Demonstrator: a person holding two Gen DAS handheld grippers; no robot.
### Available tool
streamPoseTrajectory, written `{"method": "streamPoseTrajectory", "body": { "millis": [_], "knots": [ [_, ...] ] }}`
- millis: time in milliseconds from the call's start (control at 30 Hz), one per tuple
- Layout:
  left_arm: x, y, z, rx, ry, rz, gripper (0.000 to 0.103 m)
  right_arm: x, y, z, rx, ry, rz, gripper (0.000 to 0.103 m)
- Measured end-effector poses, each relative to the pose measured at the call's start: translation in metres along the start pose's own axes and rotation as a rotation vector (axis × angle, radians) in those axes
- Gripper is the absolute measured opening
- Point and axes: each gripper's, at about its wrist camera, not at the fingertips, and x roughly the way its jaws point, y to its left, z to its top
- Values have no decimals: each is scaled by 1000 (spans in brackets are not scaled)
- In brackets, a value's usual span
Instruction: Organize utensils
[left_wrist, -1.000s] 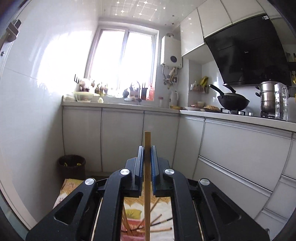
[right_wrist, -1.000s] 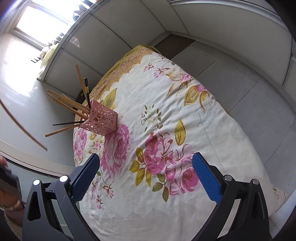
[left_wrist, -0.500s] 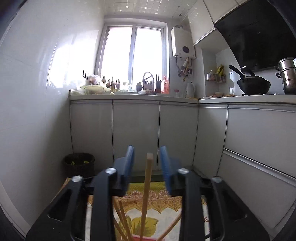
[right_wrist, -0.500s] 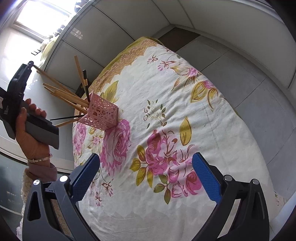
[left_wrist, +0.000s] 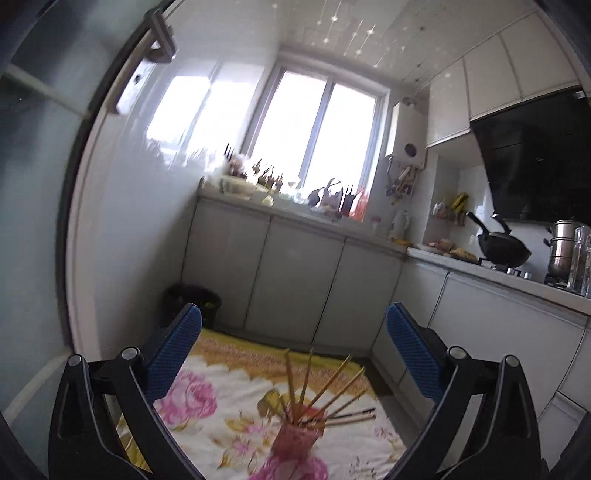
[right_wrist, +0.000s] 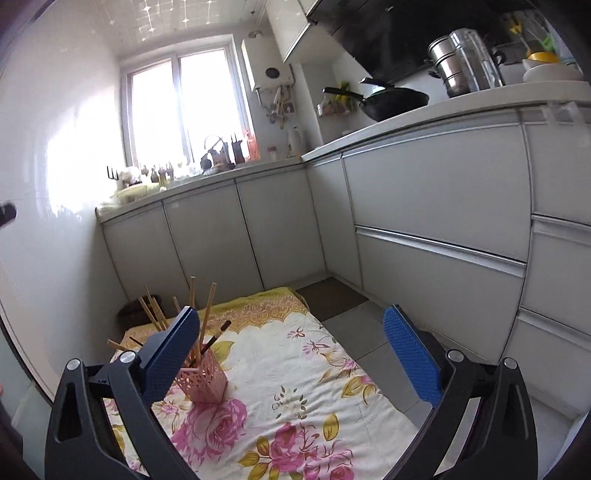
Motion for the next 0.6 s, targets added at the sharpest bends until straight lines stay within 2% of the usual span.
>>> {"method": "streamPoseTrajectory", "body": {
  "millis": [33, 100, 133, 167, 267, 367, 500, 600],
  "knots": [
    [-4, 6, -2, 2, 31, 23, 96, 0, 0, -1, 35, 32, -21, 97],
    [-17, 15, -7, 21, 73, 77, 96, 9, -1, -4, 86, 214, 3, 97],
    [-23, 17, -10, 45, 96, 103, 96, 9, -2, -6, 103, 276, 23, 97],
    [-27, 17, -13, 73, 120, 121, 96, 3, 0, -6, 109, 296, 32, 97],
    [-34, 15, -19, 156, 194, 183, 96, -20, 14, 9, 58, 272, 23, 97],
    [-41, 10, -19, 194, 225, 179, 96, -45, 34, 34, 7, 223, 15, 97],
    [-59, 9, -12, 168, 210, 149, 96, -76, 52, 61, -28, 183, -26, 97],
    [-73, 6, -6, 175, 177, 158, 96, -97, 56, 63, -36, 154, -74, 97]
  ]
}}
